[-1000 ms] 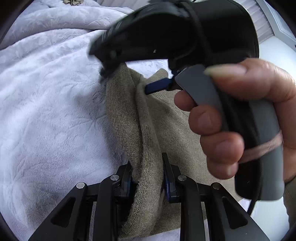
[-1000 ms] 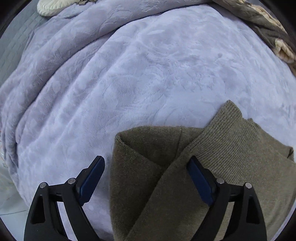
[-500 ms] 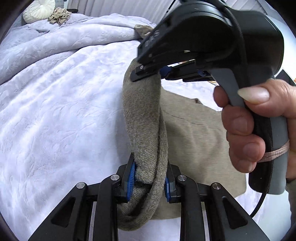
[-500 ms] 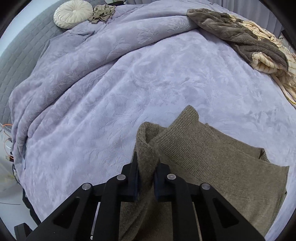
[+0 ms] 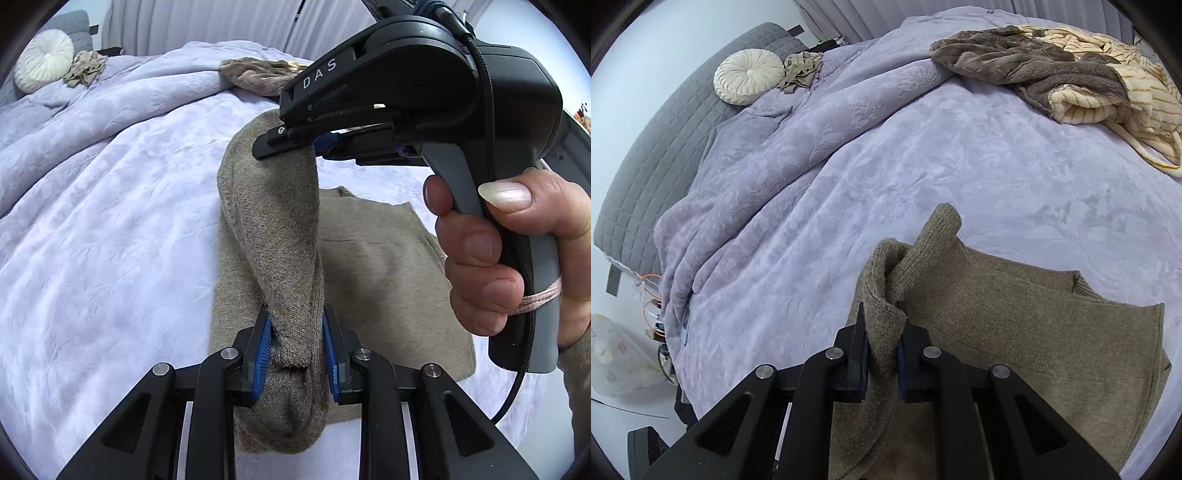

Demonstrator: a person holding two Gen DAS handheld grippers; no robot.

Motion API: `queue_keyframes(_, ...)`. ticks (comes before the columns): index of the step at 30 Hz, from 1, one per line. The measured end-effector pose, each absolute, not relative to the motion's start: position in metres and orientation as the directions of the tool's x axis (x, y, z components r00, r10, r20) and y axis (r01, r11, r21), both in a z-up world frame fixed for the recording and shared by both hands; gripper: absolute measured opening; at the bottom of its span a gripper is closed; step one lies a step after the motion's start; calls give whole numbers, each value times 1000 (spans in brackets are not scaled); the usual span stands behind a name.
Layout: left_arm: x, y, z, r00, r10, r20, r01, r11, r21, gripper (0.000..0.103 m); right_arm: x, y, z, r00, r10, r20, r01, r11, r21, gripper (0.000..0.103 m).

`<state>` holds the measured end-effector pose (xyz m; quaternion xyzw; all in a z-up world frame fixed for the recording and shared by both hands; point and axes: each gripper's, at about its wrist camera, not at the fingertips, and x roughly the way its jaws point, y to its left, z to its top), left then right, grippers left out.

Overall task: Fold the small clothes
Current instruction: 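Close the left gripper on the folded sweater's edge while the right gripper grasps beside it, then lift the side edge with both grippers and fold it over the sweater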

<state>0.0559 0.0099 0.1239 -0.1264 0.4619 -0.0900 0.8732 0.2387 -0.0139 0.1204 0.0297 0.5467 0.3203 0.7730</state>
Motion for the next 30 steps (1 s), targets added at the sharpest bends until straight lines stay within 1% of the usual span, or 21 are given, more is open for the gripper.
queue_keyframes(5, 54, -20, 136, 554, -263, -790, 76, 961, -267, 27, 240, -39, 129, 207, 566, -798, -480, 769, 422, 12)
queue_keyframes(6, 54, -24, 138, 553, -259, -792, 80, 963, -259, 24, 241, -45, 130, 208, 574, -792, -480, 765, 429, 12)
queue_keyframes(16, 67, -83, 155, 534, -244, -809, 138, 970, -201, 24, 250, -105, 128, 221, 638, -737, -440, 740, 508, 12)
queue_keyframes(26, 83, -118, 155, 500, -242, -832, 202, 966, -160, 24, 250, -165, 124, 243, 666, -705, -418, 728, 543, 12)
queue_keyframes(30, 94, -140, 139, 494, -232, -838, 223, 965, -135, 24, 249, -194, 124, 257, 679, -688, -410, 721, 559, 12)
